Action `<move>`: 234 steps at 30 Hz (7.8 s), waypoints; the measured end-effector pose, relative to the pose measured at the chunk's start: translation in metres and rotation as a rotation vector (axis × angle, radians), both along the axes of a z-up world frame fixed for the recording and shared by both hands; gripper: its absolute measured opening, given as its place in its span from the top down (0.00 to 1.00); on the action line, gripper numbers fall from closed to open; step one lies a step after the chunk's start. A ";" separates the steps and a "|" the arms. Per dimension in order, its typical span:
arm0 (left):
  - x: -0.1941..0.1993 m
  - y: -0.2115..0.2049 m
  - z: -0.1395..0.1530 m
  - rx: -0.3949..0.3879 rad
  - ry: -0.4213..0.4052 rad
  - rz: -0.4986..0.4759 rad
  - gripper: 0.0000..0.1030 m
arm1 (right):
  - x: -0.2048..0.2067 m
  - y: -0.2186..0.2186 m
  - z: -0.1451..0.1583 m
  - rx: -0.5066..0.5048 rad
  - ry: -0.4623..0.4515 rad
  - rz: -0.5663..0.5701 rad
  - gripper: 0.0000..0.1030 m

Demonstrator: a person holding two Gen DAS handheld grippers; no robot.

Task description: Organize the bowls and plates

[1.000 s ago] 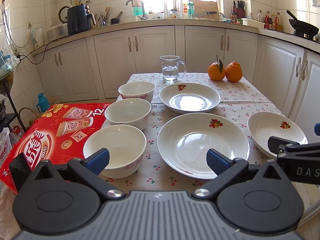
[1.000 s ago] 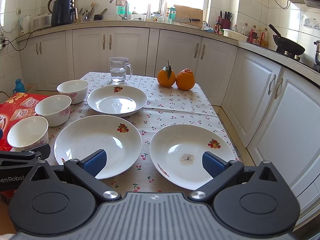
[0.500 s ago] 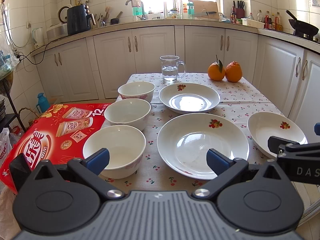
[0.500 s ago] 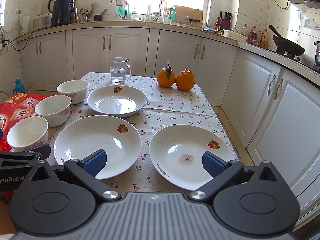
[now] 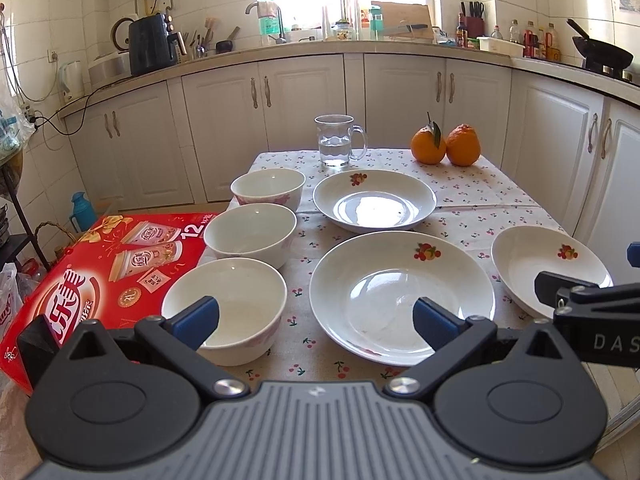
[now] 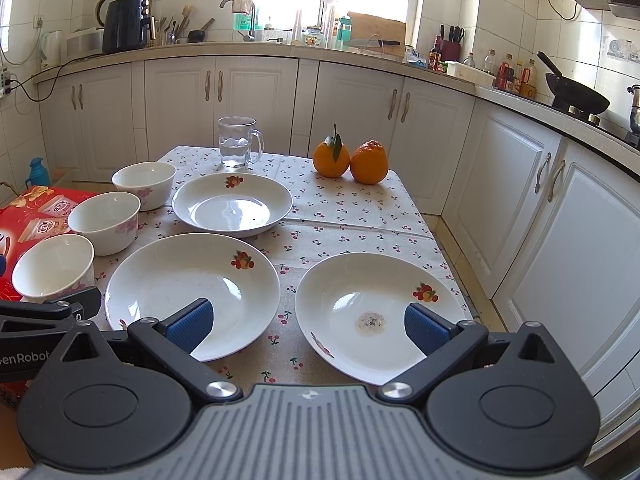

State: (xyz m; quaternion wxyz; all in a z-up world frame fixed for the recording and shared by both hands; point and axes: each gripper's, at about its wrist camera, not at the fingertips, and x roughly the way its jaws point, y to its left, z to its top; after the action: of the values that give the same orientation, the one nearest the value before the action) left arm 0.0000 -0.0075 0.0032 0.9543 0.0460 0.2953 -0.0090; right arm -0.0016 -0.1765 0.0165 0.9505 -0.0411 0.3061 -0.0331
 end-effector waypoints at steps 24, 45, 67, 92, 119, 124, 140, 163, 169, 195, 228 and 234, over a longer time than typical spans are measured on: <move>0.049 -0.019 0.012 0.010 0.031 -0.233 0.01 | 0.013 -0.076 -0.013 -0.008 -0.002 0.132 0.00; 0.125 -0.091 -0.019 0.003 0.173 -0.482 0.01 | 0.041 -0.128 -0.098 0.071 0.205 0.195 0.00; 0.181 -0.182 -0.049 0.077 0.381 -0.828 0.01 | 0.038 -0.146 -0.113 0.110 0.101 0.270 0.00; 0.214 -0.215 -0.067 0.128 0.517 -0.986 0.31 | 0.044 -0.144 -0.107 0.088 0.134 0.309 0.04; 0.232 -0.225 -0.060 0.098 0.523 -0.991 0.34 | 0.057 -0.151 -0.100 0.080 0.156 0.311 0.07; 0.244 -0.232 -0.059 0.084 0.507 -0.987 0.34 | 0.068 -0.157 -0.099 0.069 0.153 0.309 0.07; 0.291 -0.252 -0.068 0.048 0.492 -0.956 0.34 | 0.119 -0.179 -0.104 0.052 0.153 0.299 0.07; 0.312 -0.262 -0.068 0.051 0.469 -0.929 0.35 | 0.138 -0.188 -0.110 0.079 0.155 0.278 0.07; 0.315 -0.262 -0.068 0.046 0.466 -0.921 0.35 | 0.136 -0.187 -0.110 0.080 0.150 0.271 0.07; 0.210 -0.189 0.021 0.061 0.180 -0.818 0.10 | 0.075 -0.148 -0.062 0.139 0.053 0.169 0.00; 0.038 -0.011 -0.042 0.077 0.133 -0.445 0.08 | 0.054 -0.084 -0.057 0.165 0.089 0.347 0.00; 0.043 -0.007 -0.056 0.054 0.179 -0.452 0.08 | 0.065 -0.072 -0.058 0.134 0.115 0.366 0.00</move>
State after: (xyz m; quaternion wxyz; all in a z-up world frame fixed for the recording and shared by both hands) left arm 0.0428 -0.0145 -0.0525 0.8965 0.1355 0.3610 -0.2182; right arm 0.0634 -0.2488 -0.0413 0.9222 -0.0347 0.3490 0.1632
